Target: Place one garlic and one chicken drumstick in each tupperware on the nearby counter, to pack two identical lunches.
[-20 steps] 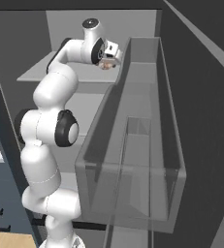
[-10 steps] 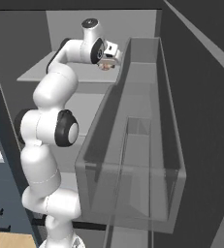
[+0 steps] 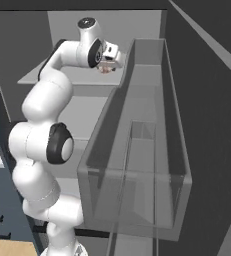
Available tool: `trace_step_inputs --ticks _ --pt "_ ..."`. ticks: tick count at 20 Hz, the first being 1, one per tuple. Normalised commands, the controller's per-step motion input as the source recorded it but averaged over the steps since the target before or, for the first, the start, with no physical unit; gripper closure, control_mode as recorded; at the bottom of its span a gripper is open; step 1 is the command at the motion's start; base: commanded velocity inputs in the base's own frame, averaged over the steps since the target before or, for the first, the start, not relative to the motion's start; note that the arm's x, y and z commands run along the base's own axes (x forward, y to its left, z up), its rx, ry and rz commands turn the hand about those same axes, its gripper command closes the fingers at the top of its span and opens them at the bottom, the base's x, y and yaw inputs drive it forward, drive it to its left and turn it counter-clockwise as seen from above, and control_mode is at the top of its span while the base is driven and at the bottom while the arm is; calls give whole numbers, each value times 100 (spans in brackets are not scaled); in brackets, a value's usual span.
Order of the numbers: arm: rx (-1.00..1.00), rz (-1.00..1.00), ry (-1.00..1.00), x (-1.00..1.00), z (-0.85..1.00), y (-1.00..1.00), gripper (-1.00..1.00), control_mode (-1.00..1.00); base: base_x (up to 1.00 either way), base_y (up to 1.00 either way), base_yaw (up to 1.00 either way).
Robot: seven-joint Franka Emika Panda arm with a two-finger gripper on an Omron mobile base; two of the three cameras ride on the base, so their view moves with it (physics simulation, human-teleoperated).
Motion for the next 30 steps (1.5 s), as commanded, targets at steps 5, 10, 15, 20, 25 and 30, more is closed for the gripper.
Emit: trace_step_inputs --ticks 5,10,15,20,25,30 --pt "0 0 -5 -100 1 3 100 -100 0 0 0" --pt "-2 0 -12 -100 -26 29 100 -100 0 0 0" --pt "-1 0 -5 -100 -1 35 100 -100 0 0 0" --pt "0 0 -7 -100 0 16 100 -100 0 0 0" --pt "0 2 -17 -100 -7 8 100 -100 0 0 0" --pt "0 0 -15 -99 -8 19 100 -100 0 0 0"
